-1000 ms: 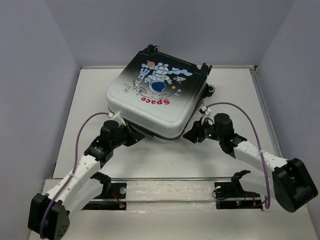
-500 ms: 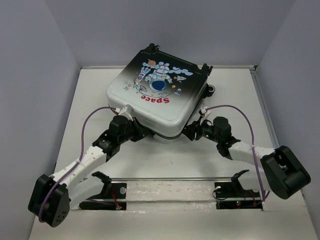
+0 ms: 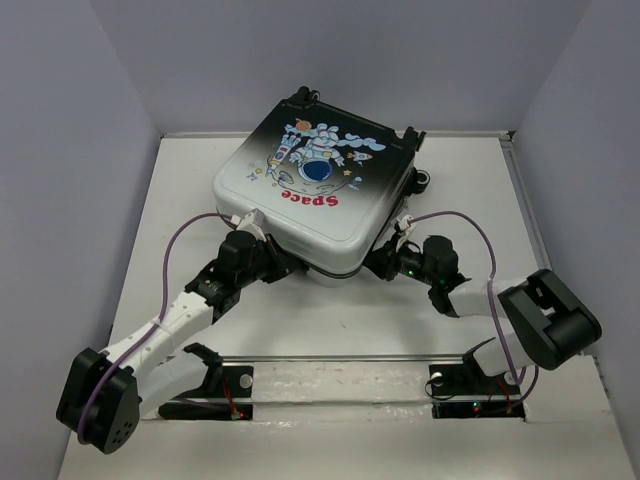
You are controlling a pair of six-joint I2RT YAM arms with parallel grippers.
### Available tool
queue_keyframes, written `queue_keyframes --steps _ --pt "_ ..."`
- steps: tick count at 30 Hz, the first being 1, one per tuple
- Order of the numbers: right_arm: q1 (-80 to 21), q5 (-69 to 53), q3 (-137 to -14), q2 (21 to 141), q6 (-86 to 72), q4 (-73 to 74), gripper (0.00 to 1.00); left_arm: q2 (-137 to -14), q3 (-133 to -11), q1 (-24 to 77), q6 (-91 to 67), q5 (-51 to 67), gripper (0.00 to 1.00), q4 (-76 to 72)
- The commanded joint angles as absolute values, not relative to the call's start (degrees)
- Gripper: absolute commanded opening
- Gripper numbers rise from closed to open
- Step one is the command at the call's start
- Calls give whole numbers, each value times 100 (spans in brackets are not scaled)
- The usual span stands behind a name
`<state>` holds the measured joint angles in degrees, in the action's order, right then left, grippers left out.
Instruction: Pack the luggage
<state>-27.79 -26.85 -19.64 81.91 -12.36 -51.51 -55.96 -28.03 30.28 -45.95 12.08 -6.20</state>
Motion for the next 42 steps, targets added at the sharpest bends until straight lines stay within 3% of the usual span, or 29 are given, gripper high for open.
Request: queue_keyframes --steps 1,3,9,14,19,27,32,36,39,40,42 --pt "-2804 -2680 -1969 8253 -1510 -6967 17 -5537 -2988 3076 -4579 1354 12 -1248" --pt "-2804 -2725 -1890 8227 -1704 -7145 7 -5546 -3014 3085 -4579 1353 12 -1274" --pt "-3144 -2375 -1354 7350 -1995 -6805 7 -5704 -3146 3120 -4649 1327 12 -1502" --pt "-4121 -1461 -1239 6138 -1811 -4617 7 -5993 -3330 3173 -4781 1319 11 -1907" --pt "-5208 -756 -1327 5643 -2073 -3141 7 -6301 -3454 3278 -4948 1274 11 -2231" --pt "-7258 851 -2469 6976 -2417 -2829 7 -6592 -3718 3551 -5018 1073 11 -2408" --pt "-7321 2227 -3566 8320 -2926 -3251 7 -6645 -3753 3656 -4940 1125 11 -2312" --pt "-7321 3416 -3902 8727 -3366 -3541 7 -6381 -3762 3656 -4606 897 13 -1724" --pt "-7321 3998 -3736 8693 -3567 -3832 7 -5969 -4068 3586 -3931 406 34 -548" --pt "-7373 4164 -3440 8466 -3829 -3815 7 -5794 -4209 3473 -3755 291 56 12" --pt "-7374 3905 -2913 8106 -3981 -3815 7 -5231 -4402 2948 -3332 202 76 795"
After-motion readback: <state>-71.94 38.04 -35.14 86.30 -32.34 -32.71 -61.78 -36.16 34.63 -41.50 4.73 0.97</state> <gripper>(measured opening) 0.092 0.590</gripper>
